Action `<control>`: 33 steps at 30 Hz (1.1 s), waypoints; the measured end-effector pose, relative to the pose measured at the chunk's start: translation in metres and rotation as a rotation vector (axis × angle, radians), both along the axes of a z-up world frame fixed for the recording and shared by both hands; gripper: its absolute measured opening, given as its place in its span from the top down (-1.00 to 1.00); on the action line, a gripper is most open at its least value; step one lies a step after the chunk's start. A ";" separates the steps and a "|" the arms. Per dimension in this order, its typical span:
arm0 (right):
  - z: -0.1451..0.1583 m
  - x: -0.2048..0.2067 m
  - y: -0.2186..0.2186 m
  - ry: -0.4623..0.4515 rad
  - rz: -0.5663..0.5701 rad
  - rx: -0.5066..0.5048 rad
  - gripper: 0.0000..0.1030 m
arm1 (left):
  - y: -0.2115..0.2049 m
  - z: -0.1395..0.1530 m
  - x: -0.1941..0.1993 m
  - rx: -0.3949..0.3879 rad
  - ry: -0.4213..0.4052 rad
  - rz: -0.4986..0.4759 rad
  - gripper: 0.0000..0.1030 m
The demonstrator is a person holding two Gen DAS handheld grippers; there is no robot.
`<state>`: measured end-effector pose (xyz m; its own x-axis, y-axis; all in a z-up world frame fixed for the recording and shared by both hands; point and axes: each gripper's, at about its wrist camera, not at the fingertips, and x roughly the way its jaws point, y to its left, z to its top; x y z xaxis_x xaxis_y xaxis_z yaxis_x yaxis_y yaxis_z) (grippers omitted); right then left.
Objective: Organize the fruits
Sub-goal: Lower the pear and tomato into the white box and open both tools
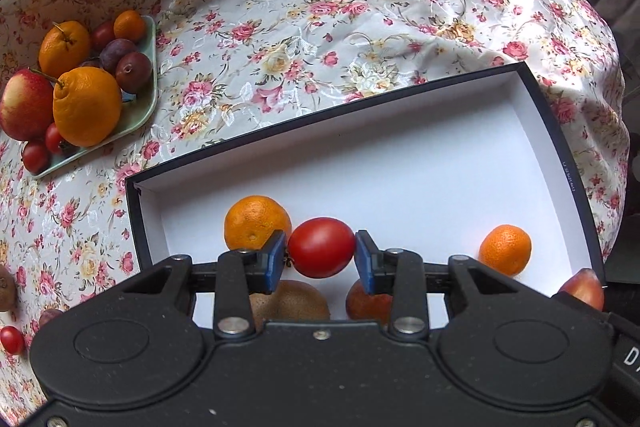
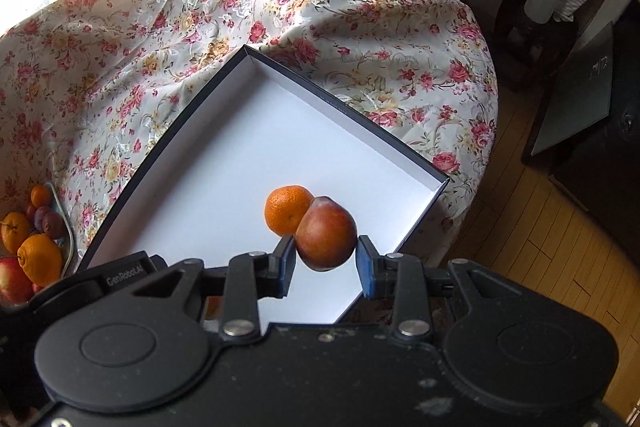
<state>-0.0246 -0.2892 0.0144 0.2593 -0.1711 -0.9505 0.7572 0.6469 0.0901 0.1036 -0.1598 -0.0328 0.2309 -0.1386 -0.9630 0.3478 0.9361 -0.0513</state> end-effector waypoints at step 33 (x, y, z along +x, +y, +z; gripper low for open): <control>-0.004 0.007 0.012 0.072 -0.045 0.113 0.34 | 0.028 0.015 -0.001 -0.014 0.007 -0.006 0.02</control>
<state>-0.0174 -0.2767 0.0104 0.1844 -0.0714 -0.9803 0.7922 0.6011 0.1052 0.1028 -0.1316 -0.0174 0.2228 -0.1533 -0.9627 0.3533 0.9331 -0.0668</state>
